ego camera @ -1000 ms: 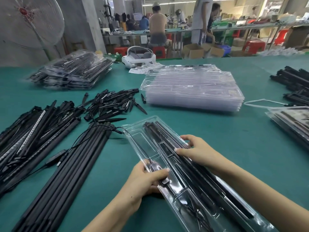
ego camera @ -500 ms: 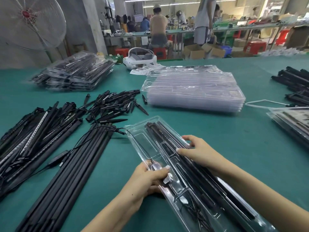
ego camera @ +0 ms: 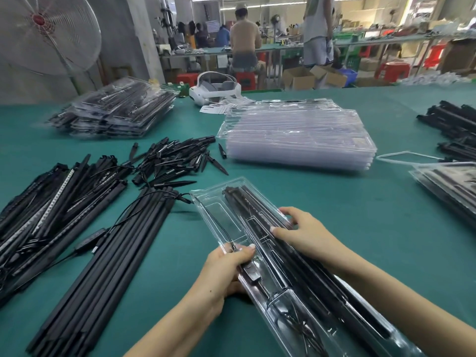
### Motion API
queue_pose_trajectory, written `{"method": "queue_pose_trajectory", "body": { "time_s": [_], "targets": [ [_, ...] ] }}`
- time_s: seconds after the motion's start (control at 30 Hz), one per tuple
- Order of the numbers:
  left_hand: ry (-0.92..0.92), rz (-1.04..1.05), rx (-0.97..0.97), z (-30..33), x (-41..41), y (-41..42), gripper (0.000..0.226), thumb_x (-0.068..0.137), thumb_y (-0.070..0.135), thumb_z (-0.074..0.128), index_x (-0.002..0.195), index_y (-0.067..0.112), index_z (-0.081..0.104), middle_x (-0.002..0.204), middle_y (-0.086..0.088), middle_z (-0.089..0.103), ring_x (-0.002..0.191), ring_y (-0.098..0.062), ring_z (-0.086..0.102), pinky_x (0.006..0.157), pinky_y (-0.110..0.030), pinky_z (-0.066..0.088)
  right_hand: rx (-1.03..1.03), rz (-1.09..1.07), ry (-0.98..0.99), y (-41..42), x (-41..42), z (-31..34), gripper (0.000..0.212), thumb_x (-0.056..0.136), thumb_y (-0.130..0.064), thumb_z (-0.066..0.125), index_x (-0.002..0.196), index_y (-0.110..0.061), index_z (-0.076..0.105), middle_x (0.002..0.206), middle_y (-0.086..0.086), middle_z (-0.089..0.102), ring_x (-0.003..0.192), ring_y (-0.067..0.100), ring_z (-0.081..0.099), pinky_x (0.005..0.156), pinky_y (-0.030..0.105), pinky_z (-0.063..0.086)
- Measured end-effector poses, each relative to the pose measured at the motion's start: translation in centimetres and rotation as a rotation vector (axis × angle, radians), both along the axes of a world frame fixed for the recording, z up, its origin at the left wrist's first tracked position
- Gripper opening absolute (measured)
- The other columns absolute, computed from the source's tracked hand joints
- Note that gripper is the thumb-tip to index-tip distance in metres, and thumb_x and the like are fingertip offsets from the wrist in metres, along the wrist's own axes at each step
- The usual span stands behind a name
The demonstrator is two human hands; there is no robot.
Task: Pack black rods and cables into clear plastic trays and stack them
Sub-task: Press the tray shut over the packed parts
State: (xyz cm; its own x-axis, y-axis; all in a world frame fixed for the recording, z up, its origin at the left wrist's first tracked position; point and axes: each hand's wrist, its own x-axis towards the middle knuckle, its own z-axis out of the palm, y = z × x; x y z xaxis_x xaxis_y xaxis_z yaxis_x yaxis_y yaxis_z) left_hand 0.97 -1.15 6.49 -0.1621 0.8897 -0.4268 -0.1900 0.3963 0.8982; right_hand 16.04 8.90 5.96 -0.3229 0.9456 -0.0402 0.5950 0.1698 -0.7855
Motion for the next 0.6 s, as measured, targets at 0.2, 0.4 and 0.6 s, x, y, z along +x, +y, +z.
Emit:
{"method": "queue_pose_trajectory", "body": {
  "time_s": [0.2,0.4,0.6],
  "targets": [
    [-0.033,0.063,-0.018,0.2,0.3,0.3,0.009,0.090,0.010,0.061,0.083,0.008,0.055,0.068,-0.012,0.064,0.054,-0.021,0.063,0.041,-0.025,0.050,0.439,0.045,-0.509,-2.2,-0.4,1.3,0.062,0.093,-0.049,0.044,0.147,-0.026,0.024,0.148,-0.002,0.019,0.131,0.023,0.017,0.103,0.037,0.024],
    [-0.015,0.052,0.013,0.2,0.4,0.0,0.025,0.092,0.015,0.060,0.067,0.011,0.053,0.050,-0.002,0.059,0.040,-0.013,0.056,0.038,-0.020,0.045,0.496,0.358,-0.402,-9.7,0.0,3.8,0.061,0.077,-0.075,0.030,0.088,-0.029,0.068,0.084,-0.015,0.062,0.081,0.004,0.060,0.074,0.025,0.047],
    [-0.053,0.069,0.012,0.2,0.8,-0.3,0.018,0.092,0.021,0.061,0.077,0.013,0.054,0.054,0.000,0.061,0.041,-0.010,0.056,0.041,-0.019,0.045,0.979,0.310,-0.600,-11.6,-0.7,2.3,0.012,0.065,-0.021,0.064,0.054,-0.021,0.058,0.054,-0.002,0.051,0.045,0.018,0.048,0.045,0.021,0.040]
  ]
}}
